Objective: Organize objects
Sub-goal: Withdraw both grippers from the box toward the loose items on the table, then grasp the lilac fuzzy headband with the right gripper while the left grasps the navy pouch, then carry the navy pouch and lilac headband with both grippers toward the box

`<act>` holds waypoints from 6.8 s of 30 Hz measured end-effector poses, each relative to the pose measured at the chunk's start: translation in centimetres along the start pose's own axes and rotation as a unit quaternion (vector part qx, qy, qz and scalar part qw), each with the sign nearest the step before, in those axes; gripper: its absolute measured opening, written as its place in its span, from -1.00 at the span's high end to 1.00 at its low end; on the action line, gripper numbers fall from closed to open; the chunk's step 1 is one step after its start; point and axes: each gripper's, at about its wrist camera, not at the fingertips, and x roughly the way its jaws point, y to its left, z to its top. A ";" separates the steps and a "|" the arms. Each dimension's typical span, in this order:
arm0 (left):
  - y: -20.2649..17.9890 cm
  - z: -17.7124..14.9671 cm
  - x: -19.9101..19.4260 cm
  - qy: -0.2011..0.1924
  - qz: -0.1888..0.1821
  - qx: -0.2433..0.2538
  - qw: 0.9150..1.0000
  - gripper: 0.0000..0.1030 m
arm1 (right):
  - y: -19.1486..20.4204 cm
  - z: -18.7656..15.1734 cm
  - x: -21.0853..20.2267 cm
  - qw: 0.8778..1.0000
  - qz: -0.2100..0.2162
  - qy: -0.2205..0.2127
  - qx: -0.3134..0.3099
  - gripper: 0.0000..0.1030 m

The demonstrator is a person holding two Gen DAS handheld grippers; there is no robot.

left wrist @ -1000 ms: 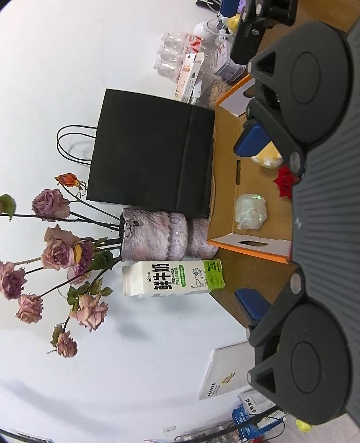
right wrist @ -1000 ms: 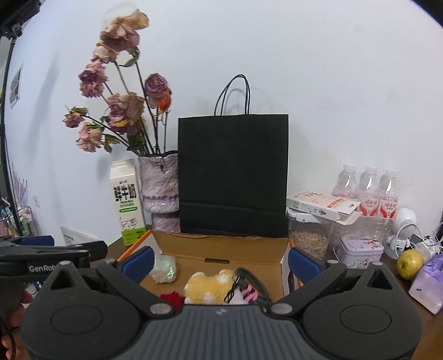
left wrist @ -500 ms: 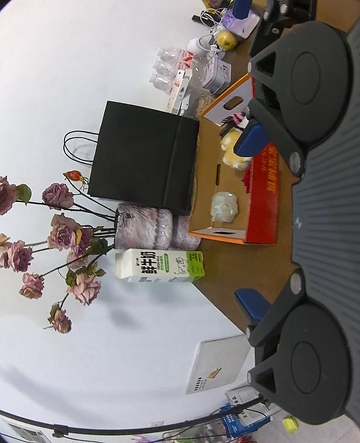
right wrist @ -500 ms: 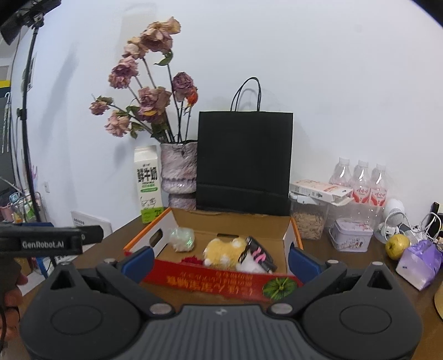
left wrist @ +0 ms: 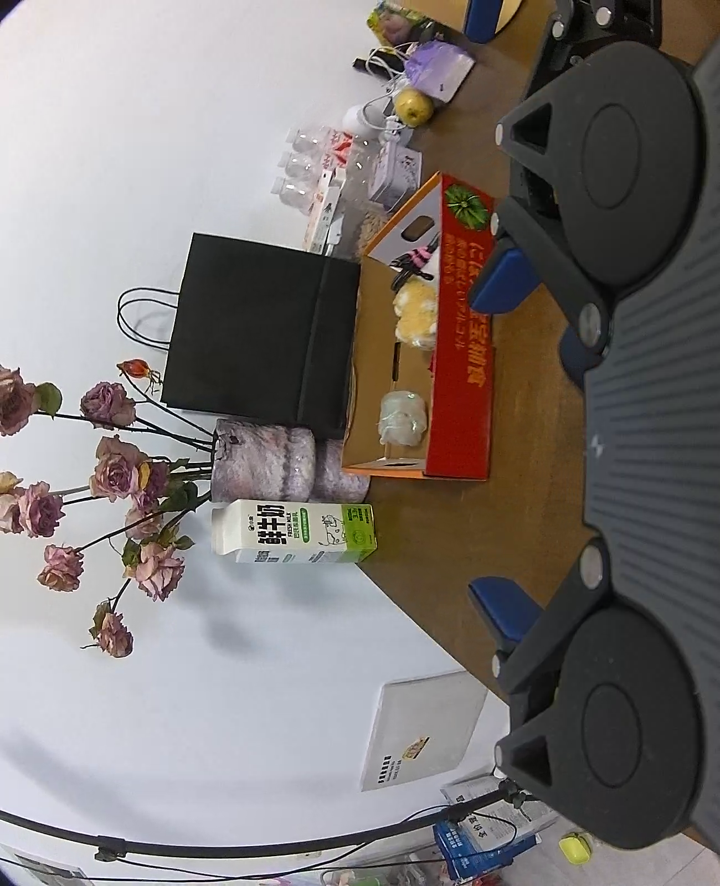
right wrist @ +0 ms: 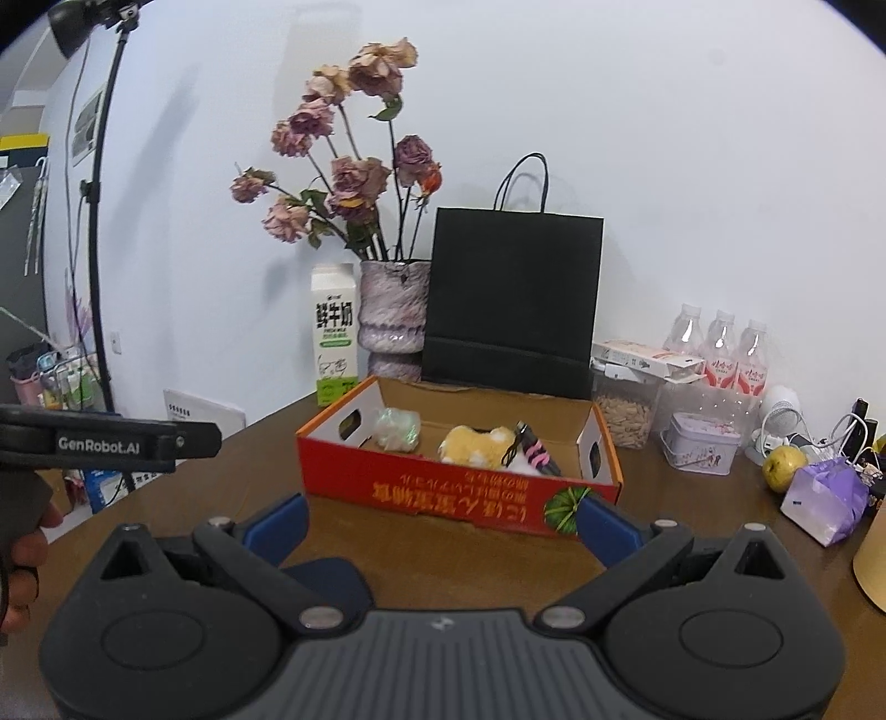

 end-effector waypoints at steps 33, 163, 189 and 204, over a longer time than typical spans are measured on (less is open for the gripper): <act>0.7 -9.5 -4.8 0.013 0.004 0.035 0.999 -1.00 | 1.4 -9.3 -6.2 0.999 -0.018 0.035 0.025 -1.00; -1.7 -6.3 1.3 0.027 0.027 0.010 0.999 -0.28 | 0.7 -8.1 -0.7 0.998 -0.041 -0.048 0.018 0.35; -4.3 -1.6 4.2 0.008 0.013 0.019 1.000 -0.28 | -1.1 -3.6 3.2 0.998 -0.034 -0.059 0.016 0.35; -5.3 1.3 9.3 0.008 0.008 0.009 1.000 -0.28 | -2.8 -0.4 7.8 0.998 -0.024 -0.059 0.022 0.35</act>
